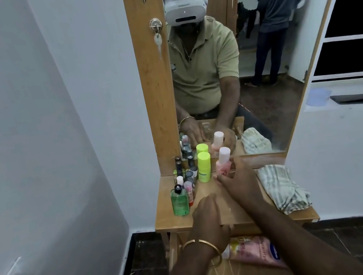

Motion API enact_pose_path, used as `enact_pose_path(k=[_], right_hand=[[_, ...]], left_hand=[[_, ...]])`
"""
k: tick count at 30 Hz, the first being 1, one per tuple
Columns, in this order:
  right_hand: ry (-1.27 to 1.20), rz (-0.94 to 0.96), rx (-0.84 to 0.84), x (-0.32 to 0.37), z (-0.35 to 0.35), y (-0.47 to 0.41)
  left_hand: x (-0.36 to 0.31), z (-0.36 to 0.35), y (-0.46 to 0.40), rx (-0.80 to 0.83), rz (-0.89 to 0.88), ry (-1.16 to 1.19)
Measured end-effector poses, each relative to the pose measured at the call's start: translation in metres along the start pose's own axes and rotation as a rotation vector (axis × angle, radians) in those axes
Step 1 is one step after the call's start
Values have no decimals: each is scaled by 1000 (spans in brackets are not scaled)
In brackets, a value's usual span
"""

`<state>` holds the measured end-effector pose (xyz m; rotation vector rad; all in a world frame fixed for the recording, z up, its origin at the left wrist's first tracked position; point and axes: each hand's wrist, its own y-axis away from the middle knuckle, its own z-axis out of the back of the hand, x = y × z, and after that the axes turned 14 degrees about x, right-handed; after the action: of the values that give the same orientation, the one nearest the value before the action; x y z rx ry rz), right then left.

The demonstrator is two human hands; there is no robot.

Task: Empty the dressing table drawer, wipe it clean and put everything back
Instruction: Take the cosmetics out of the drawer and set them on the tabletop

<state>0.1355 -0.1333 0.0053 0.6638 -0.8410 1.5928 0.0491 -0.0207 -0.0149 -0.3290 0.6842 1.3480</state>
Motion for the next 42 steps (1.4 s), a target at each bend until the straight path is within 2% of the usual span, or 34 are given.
enact_pose_path(k=[7, 15, 25, 29, 33, 35, 37, 39, 42], right_hand=[[-35, 24, 25, -4, -5, -17], [-135, -33, 39, -17, -7, -23], [-223, -58, 89, -21, -6, -24], [-221, -82, 72, -23, 3, -12], [-241, -102, 77, -20, 19, 15], [-264, -86, 65, -17, 28, 33], [-295, -81, 58, -14, 36, 53], [-367, -94, 54, -13, 42, 72], [-473, -106, 39, -16, 50, 93]], left_hand=[[-4, -4, 1, -23, -37, -103], [1, -1, -2, -21, -65, -17], [1, 0, -2, 25, -19, 62], [6, 4, 2, -21, -38, 303], [5, 5, 22, -164, -166, 478], [7, -3, 37, -175, -221, 432], [12, -16, 50, -91, -259, 294], [19, -29, 53, 3, -267, 50], [23, -43, 47, 89, -164, -347]])
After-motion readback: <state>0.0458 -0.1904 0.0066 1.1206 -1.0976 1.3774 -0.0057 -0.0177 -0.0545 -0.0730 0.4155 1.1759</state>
